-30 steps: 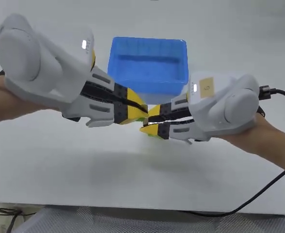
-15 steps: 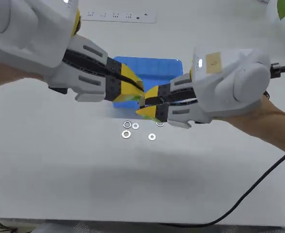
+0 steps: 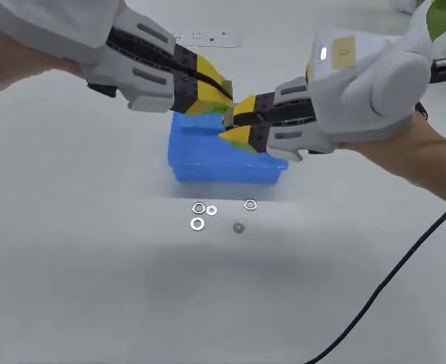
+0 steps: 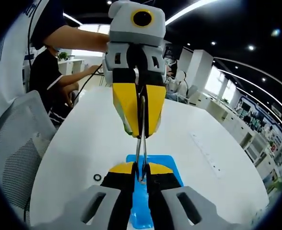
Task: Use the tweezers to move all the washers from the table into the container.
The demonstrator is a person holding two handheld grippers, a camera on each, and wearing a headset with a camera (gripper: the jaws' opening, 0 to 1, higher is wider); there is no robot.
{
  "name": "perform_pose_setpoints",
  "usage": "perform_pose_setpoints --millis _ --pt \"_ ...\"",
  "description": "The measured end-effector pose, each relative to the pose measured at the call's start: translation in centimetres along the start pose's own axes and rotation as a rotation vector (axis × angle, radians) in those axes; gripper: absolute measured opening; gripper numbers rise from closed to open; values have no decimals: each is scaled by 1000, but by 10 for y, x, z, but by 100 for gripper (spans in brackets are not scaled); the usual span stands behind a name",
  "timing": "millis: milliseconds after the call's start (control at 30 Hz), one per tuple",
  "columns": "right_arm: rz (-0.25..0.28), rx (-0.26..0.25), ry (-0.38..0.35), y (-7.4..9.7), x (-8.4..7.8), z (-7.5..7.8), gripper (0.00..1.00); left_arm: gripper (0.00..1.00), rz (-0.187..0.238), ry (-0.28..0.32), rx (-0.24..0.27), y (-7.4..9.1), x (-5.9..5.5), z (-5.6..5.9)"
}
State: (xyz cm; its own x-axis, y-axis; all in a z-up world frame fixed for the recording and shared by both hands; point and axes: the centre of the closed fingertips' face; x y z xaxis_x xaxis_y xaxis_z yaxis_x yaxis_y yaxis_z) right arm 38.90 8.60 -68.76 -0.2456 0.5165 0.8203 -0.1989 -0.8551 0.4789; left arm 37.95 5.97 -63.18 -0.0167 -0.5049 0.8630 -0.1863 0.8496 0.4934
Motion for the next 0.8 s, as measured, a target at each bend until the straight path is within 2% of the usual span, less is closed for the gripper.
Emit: perform_pose_setpoints --millis 67,167,333,433,600,800 --pt "-8 1 -3 -5 -6 6 10 6 -3 2 6 -4 -5 -6" --pt "-29 11 -14 -16 -19 13 10 6 -13 12 11 -12 -18 -18" --pt "-36 38 -42 -33 -38 18 10 6 -27 49 11 -21 -37 -30" --pt "-53 59 -55 -42 -52 18 10 6 -38 82 6 -30 -53 -37" --pt "-82 83 -61 -51 -70 15 10 6 -65 103 -17 -42 -71 -41" --pt "-82 91 -80 -53 -80 15 10 6 -74 116 -24 -48 -79 -43"
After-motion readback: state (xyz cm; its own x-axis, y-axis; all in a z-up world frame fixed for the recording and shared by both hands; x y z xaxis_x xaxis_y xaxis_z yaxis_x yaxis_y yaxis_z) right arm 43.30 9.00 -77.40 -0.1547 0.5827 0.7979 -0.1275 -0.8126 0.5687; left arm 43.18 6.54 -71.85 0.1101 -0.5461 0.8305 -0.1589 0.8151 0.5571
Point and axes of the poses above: the centre of the closed fingertips' face, and the gripper's own axes: y roughly backward along the fingers, z roughly to its right, x roughly out of its top, and after that the axes turned 3 degrees about y, right-handed
